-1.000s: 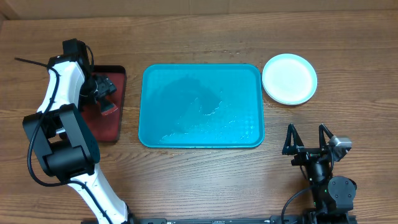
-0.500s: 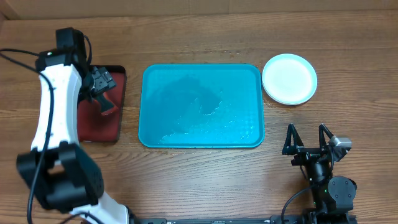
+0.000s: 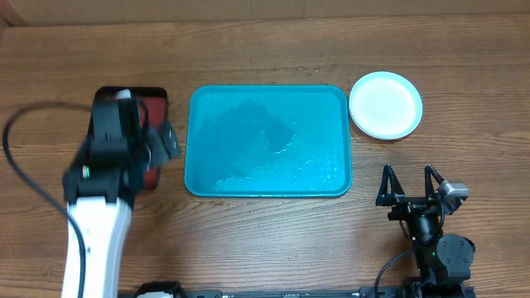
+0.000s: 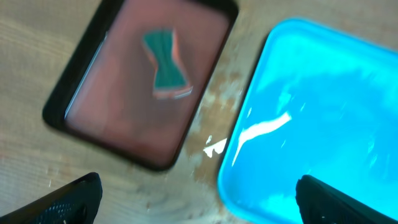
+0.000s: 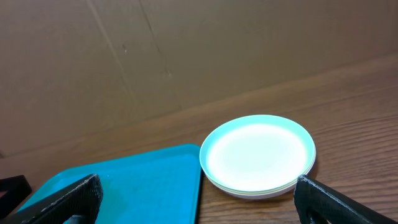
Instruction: Clean dirty plates on tray and stack at the side
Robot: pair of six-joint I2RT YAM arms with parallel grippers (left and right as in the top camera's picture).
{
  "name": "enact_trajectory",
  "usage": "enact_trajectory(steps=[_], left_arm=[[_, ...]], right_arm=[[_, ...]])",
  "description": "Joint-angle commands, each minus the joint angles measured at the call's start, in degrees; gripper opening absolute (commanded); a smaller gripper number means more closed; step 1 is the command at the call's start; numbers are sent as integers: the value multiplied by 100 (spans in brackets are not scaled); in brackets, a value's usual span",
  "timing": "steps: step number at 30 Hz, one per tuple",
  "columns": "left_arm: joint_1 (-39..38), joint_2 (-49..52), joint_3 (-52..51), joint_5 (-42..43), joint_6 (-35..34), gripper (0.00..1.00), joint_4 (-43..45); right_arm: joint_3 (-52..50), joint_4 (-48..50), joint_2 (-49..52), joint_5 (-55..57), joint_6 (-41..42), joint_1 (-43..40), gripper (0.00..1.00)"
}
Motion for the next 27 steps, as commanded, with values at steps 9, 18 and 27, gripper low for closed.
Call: enact_trajectory(steps=[9, 18, 27], left_arm=[[-11, -1574, -1593, -4, 302, 100, 813], [181, -3685, -3906, 885, 944, 100, 3034], [352, -5298, -5536, 1034, 973, 100, 4559]], right_arm=[[-61, 48, -68, 46, -59, -42, 100], [-61, 48, -68, 46, -59, -42, 100], [-61, 48, -68, 46, -61, -42, 100]])
